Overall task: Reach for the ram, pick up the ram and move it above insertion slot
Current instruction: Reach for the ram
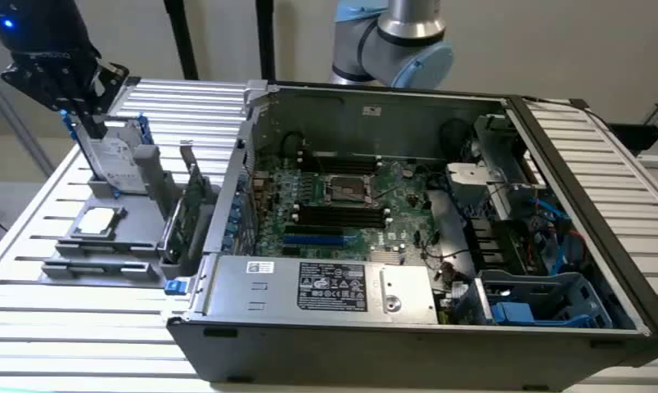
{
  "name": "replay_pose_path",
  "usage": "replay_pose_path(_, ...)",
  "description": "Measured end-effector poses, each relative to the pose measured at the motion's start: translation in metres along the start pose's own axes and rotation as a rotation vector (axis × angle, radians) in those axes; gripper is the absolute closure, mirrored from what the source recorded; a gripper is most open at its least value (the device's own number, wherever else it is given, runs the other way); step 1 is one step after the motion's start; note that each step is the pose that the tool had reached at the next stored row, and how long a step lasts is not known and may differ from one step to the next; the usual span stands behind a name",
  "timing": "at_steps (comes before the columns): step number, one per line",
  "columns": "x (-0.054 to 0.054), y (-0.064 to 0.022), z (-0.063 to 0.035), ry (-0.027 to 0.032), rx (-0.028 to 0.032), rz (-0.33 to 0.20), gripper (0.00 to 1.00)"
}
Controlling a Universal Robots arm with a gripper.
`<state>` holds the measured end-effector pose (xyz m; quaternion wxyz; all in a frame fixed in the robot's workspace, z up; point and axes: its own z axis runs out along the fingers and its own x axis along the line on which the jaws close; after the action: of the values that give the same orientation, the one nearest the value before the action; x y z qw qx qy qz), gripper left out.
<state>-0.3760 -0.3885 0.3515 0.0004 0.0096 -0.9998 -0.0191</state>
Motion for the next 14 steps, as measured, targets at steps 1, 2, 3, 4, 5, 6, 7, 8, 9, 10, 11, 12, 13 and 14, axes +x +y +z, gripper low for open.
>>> replay_pose_path(1, 0.0000, 0.0000, 0.0000, 0.0000, 0.0000, 0.000, 0.89)
replay_pose_path(2, 0.0000, 0.0000, 0.0000, 0.0000, 0.0000, 0.000, 0.89)
replay_pose_path(3, 0.0000, 0.0000, 0.0000, 0.0000, 0.0000, 0.000, 0.89)
replay_pose_path(4, 0.0000, 0.0000, 0.0000, 0.0000, 0.0000, 0.000, 0.89)
replay_pose_path(5, 0.0000, 0.0000, 0.0000, 0.0000, 0.0000, 0.000, 0.89)
replay_pose_path(6, 0.0000, 0.0000, 0.0000, 0.0001, 0.0000, 0.000, 0.89)
replay_pose_path(7, 0.0000, 0.0000, 0.0000, 0.0000, 0.0000, 0.000, 0.89)
replay_pose_path(8, 0.0000, 0.0000, 0.0000, 0.0000, 0.0000, 0.000, 0.89)
replay_pose_path(9, 0.0000, 0.0000, 0.0000, 0.0001, 0.0000, 0.000, 0.89)
replay_pose_path(10, 0.0000, 0.0000, 0.0000, 0.0000, 0.0000, 0.000, 0.89)
replay_pose_path(11, 0.0000, 0.0000, 0.0000, 0.0000, 0.0000, 0.000, 0.89)
replay_pose_path(12, 0.0000, 0.0000, 0.0000, 0.0000, 0.0000, 0.000, 0.89)
replay_pose_path(13, 0.0001, -0.0012, -0.0001, 0.0003, 0.0000, 0.000, 0.89)
replay_pose_path(14, 0.0002, -0.0041, -0.0001, 0.0002, 0.0000, 0.000, 0.89)
